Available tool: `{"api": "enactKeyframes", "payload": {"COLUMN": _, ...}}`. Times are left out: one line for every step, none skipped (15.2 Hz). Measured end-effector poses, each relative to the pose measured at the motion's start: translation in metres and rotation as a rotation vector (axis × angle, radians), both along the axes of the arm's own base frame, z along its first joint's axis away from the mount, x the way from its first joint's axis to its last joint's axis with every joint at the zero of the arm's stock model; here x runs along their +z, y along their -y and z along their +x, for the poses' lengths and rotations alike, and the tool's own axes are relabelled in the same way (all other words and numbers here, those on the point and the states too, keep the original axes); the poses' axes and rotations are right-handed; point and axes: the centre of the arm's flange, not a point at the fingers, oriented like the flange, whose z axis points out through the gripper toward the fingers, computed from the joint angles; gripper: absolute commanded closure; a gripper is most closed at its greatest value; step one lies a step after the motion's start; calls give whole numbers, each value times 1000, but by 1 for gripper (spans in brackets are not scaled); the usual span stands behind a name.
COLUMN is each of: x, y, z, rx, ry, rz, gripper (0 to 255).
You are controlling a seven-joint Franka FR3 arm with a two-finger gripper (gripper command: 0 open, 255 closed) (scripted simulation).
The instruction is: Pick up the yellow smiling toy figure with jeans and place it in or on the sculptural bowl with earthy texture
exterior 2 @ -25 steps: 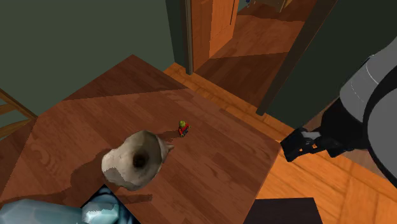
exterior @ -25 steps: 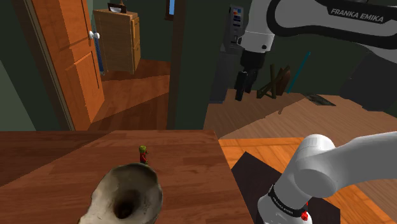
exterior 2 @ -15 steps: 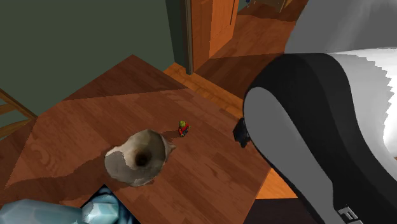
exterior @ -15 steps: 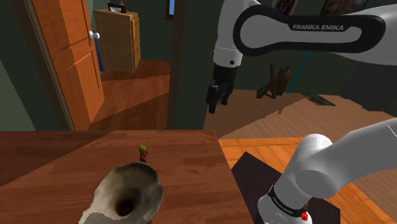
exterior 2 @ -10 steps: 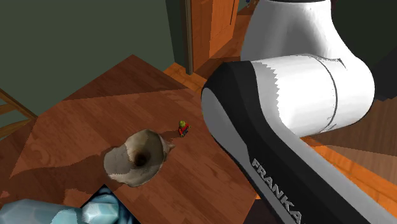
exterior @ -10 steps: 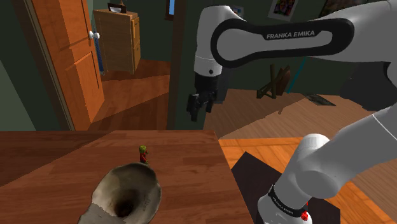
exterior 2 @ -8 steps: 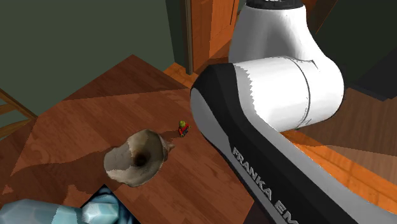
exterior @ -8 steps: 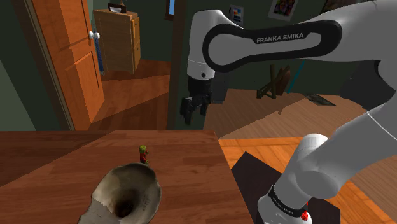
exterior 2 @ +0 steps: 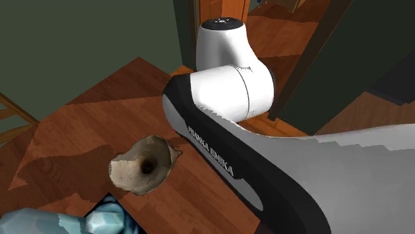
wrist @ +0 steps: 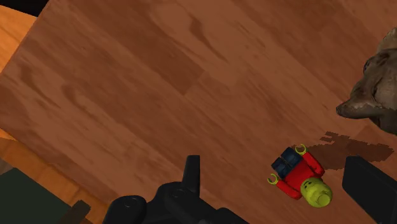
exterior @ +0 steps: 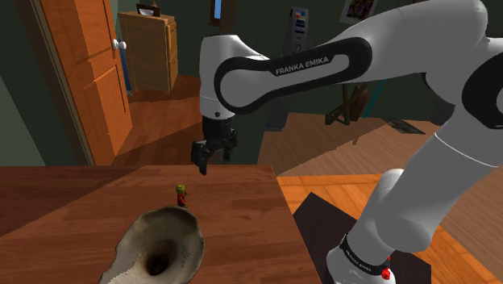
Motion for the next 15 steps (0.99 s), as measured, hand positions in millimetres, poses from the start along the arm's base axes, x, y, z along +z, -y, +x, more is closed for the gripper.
{"api": "enactKeyframes", "payload": {"x": -7, "y": -8, "z": 7, "rx": -2, "ry": 0, "rz": 2, "gripper": 0}}
{"api": "enactKeyframes", "payload": {"x": -13, "y": -16, "z": 18, "rx": -4, "ry": -1, "rz": 4, "gripper": 0}}
{"api": "enactKeyframes", "payload": {"x": -18, "y": -27, "z": 23, "rx": -7, "ry": -2, "rz": 6, "gripper": 0}}
{"api": "enactKeyframes", "payload": {"x": -24, "y": -36, "z": 28, "rx": -9, "ry": -2, "rz": 9, "gripper": 0}}
{"api": "enactKeyframes", "payload": {"x": -29, "y": -42, "z": 34, "rx": -11, "ry": -3, "rz": 11, "gripper": 0}}
{"api": "enactKeyframes", "payload": {"x": -37, "y": -50, "z": 41, "rx": -13, "ry": -3, "rz": 13, "gripper": 0}}
{"api": "enactKeyframes", "payload": {"x": -41, "y": -60, "z": 52, "rx": -15, "ry": -4, "rz": 15, "gripper": 0}}
{"api": "enactKeyframes", "payload": {"x": -48, "y": -66, "z": 54, "rx": -17, "ry": -5, "rz": 16, "gripper": 0}}
{"api": "enactKeyframes", "payload": {"x": -53, "y": -69, "z": 53, "rx": -17, "ry": -5, "rz": 17, "gripper": 0}}
{"api": "enactKeyframes", "payload": {"x": -59, "y": -70, "z": 53, "rx": -18, "ry": -5, "rz": 17, "gripper": 0}}
{"api": "enactKeyframes", "payload": {"x": -65, "y": -72, "z": 55, "rx": -18, "ry": -5, "rz": 17, "gripper": 0}}
{"api": "enactKeyframes", "payload": {"x": -70, "y": -73, "z": 55, "rx": -18, "ry": -5, "rz": 17, "gripper": 0}}
{"api": "enactKeyframes", "payload": {"x": -75, "y": -73, "z": 55, "rx": -18, "ry": -5, "rz": 17, "gripper": 0}}
{"api": "enactKeyframes", "payload": {"x": -81, "y": -74, "z": 54, "rx": -18, "ry": -5, "rz": 17, "gripper": 0}}
{"api": "enactKeyframes", "payload": {"x": -85, "y": -74, "z": 54, "rx": -18, "ry": -5, "rz": 18, "gripper": 0}}
